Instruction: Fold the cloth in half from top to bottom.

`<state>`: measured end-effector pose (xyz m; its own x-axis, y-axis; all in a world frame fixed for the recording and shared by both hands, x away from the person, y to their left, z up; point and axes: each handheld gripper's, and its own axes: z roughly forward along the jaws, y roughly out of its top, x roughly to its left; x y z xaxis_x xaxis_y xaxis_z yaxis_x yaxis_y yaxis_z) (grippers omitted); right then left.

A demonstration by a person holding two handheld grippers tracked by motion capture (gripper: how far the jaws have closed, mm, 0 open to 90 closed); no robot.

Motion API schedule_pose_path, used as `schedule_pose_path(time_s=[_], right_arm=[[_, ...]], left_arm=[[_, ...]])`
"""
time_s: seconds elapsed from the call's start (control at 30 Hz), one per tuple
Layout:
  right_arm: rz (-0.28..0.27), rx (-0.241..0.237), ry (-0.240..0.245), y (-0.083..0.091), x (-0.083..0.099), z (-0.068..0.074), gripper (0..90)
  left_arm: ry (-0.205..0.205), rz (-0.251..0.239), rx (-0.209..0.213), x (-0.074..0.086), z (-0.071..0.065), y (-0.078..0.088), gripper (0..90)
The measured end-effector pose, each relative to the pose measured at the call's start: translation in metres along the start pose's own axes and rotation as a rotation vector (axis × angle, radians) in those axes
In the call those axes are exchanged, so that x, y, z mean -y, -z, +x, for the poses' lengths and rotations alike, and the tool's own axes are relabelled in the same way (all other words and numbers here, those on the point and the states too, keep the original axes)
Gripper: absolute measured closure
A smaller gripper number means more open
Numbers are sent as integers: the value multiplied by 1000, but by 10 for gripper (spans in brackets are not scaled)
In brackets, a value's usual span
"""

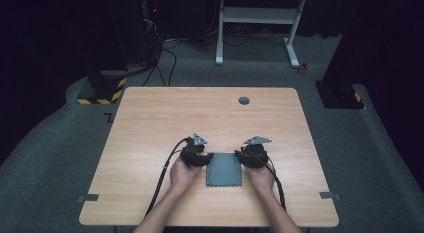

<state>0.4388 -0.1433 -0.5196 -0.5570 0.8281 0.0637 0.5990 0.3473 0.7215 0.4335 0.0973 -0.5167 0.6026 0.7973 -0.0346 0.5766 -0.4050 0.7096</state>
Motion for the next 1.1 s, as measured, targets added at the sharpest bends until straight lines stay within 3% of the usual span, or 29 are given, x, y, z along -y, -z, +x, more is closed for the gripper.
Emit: schedule_pose_path(time_s=[0.2, 0.37, 0.43, 0.67, 1.1], right_arm=[[31, -16, 105, 1, -3, 6, 830], [49, -39, 126, 0, -6, 4, 883], [46, -39, 124, 0, -7, 4, 887], [29, -16, 145, -4, -14, 7, 891], [39, 18, 174, -29, -37, 13, 890]], left_arm=[[-25, 7, 38, -2, 2, 0, 634], [20, 14, 110, -4, 5, -2, 822], [11, 7, 103, -4, 5, -2, 873], [-25, -10, 52, -5, 10, 1, 883], [13, -58, 0, -2, 31, -6, 878]])
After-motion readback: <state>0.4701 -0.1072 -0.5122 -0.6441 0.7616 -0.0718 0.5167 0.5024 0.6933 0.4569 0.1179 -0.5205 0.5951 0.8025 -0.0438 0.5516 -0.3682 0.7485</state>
